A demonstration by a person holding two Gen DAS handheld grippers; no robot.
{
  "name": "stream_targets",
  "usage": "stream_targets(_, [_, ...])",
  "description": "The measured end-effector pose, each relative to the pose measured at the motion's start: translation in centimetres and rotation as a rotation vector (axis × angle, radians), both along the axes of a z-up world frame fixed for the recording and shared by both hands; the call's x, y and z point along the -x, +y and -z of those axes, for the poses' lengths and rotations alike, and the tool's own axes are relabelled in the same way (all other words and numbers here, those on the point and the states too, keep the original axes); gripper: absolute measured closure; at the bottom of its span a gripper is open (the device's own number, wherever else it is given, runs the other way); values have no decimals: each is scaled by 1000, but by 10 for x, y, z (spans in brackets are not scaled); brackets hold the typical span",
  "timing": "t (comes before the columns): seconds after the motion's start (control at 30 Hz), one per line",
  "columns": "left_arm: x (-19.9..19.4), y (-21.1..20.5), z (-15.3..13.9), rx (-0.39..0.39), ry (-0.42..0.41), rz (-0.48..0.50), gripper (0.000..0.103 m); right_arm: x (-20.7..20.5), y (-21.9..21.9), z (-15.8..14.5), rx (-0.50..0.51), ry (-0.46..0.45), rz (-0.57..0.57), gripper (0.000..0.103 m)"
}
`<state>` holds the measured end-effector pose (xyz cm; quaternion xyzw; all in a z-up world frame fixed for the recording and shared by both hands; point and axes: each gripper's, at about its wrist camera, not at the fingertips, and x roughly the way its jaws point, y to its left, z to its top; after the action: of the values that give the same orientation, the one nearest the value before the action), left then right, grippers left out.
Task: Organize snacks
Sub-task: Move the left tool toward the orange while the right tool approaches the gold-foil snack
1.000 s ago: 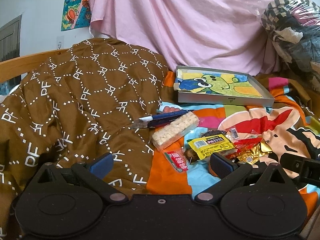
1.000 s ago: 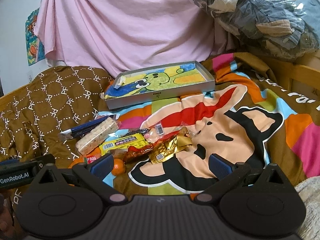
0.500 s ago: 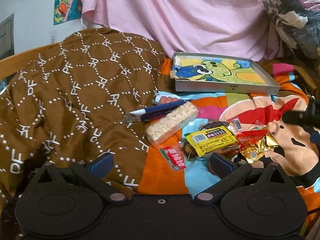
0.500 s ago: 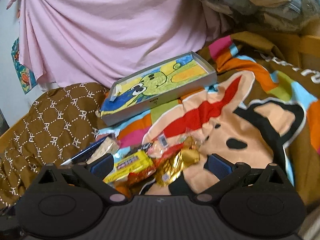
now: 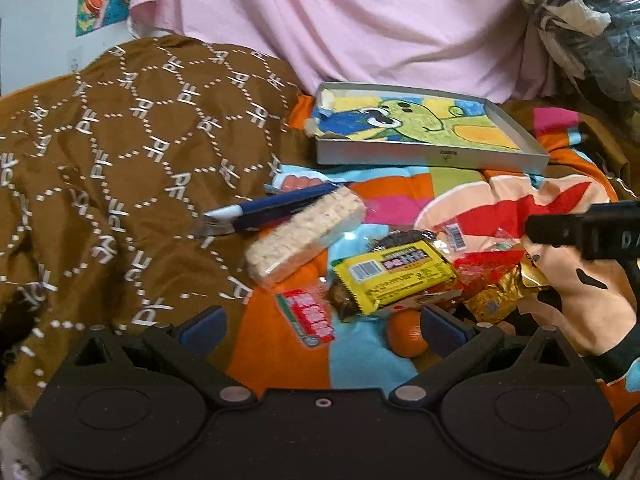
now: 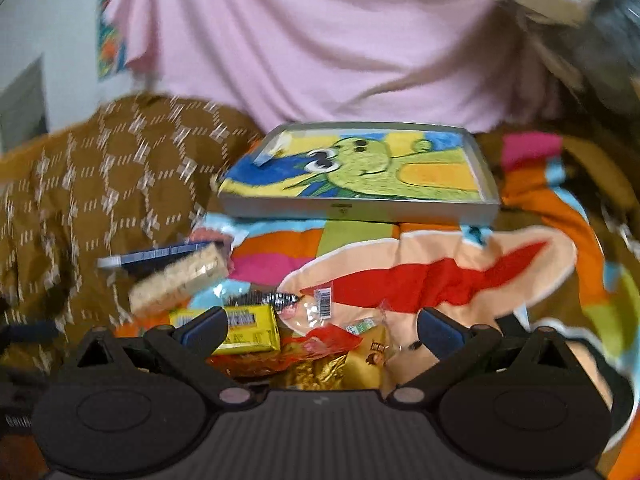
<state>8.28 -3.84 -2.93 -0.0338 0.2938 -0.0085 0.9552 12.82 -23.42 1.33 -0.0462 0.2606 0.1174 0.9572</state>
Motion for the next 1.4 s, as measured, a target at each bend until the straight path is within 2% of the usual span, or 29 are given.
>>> stream_targets(0.1, [-6, -7, 6, 1, 10, 31, 1, -7, 4, 7, 76, 26, -71, 0])
stream_targets(0.23, [-10, -16, 13, -12, 22, 64, 1, -11, 4, 18, 125, 61, -102, 0])
stream_targets(0.57, [-21, -27, 21, -35, 55, 82, 1, -33, -8, 32, 70, 187, -118, 0])
stream_targets(0.97, [-31, -33, 27, -49, 85, 103, 1, -43, -4, 40, 116, 222, -159, 0])
stream_targets(1.13, [-35, -37, 31, -51, 91, 123, 4, -47, -1, 45, 143, 233, -184, 0])
stream_targets(1.4, [-39, -38, 36, -26, 93, 129, 20, -57, -5, 54, 176, 257, -199, 0])
